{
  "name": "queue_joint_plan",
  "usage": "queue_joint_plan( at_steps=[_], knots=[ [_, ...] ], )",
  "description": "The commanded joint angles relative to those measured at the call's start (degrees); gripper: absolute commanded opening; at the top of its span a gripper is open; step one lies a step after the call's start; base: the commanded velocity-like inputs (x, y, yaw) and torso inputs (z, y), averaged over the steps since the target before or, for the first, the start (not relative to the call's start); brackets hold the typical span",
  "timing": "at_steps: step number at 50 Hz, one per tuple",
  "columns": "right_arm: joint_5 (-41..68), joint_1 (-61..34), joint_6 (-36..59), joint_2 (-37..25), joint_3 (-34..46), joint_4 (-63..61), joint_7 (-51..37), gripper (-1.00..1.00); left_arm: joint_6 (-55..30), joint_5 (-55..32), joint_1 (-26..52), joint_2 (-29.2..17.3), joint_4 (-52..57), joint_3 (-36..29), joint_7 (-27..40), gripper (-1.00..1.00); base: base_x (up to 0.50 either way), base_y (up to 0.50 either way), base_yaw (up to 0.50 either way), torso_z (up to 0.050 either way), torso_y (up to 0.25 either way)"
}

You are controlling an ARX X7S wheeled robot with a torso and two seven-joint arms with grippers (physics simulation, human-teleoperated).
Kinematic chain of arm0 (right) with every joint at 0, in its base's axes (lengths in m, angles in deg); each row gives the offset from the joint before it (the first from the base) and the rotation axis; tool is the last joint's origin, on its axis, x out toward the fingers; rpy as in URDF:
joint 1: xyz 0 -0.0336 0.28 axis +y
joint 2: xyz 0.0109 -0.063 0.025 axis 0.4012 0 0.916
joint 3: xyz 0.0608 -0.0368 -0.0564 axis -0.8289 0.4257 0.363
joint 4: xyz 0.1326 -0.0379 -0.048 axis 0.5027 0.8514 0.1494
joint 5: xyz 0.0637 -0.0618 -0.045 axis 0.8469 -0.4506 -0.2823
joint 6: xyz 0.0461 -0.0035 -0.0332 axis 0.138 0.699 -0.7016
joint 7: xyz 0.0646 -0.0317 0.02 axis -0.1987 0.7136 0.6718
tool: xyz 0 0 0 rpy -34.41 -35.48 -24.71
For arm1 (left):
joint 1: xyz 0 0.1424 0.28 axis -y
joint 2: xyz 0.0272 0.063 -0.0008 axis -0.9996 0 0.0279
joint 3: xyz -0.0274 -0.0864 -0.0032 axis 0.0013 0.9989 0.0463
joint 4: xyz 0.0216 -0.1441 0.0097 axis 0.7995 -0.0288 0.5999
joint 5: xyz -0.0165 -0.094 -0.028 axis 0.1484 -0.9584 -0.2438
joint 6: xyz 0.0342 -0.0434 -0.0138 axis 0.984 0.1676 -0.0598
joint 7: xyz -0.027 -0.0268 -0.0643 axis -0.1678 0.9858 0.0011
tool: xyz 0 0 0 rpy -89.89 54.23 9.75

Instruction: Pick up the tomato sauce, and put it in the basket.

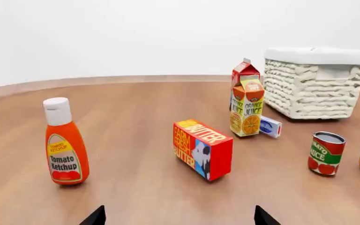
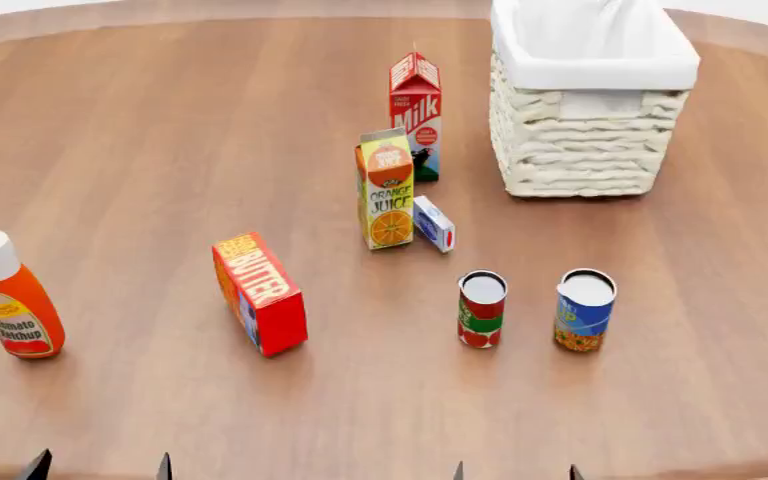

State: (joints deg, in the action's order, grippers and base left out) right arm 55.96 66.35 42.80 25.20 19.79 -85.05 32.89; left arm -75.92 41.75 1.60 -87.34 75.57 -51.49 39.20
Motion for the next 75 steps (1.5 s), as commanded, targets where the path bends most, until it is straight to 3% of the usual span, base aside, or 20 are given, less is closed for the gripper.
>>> queue_joint_plan(
  at_steps=[1, 3, 4, 30, 36, 75],
  knots=[
    [-0.74, 8.27, 5.81, -1.05, 1.52, -8.59, -1.64, 1.00, -5.61, 2.36, -7.51, -1.02, 8.59, -0.58, 2.59, 1.00, 0.00, 0.00, 0.00, 0.000, 0.000],
    [-0.45, 8.95, 6.41, -1.64, 1.91, -25.78, -2.41, 1.00, -6.27, 2.04, -8.26, -1.61, 25.78, -1.08, 3.24, 1.00, 0.00, 0.00, 0.00, 0.000, 0.000],
    [-0.02, 9.30, 6.56, -1.92, 2.08, -29.00, -2.49, 1.00, -6.21, 2.18, -8.49, -1.88, 27.68, -1.36, 3.57, 1.00, 0.00, 0.00, 0.00, 0.000, 0.000],
    [3.13, 13.30, 7.90, -5.74, 3.10, -41.58, -6.11, 1.00, -7.53, 0.88, -13.80, -5.56, 43.04, -3.55, 7.18, 1.00, 0.00, 0.00, 0.00, 0.000, 0.000],
    [5.04, 13.55, 8.94, -6.52, 3.07, -43.21, -6.01, 1.00, -6.97, 0.63, -13.81, -6.06, 42.58, -3.94, 7.70, 1.00, 0.02, 0.00, 0.00, 0.000, 0.000],
    [5.64, 13.53, 9.01, -9.15, 4.80, -42.90, -9.32, 1.00, -7.28, -0.33, -13.74, -8.90, 42.80, -5.80, 10.73, 1.00, 0.50, 0.00, 0.00, 0.000, 0.000]
  ],
)
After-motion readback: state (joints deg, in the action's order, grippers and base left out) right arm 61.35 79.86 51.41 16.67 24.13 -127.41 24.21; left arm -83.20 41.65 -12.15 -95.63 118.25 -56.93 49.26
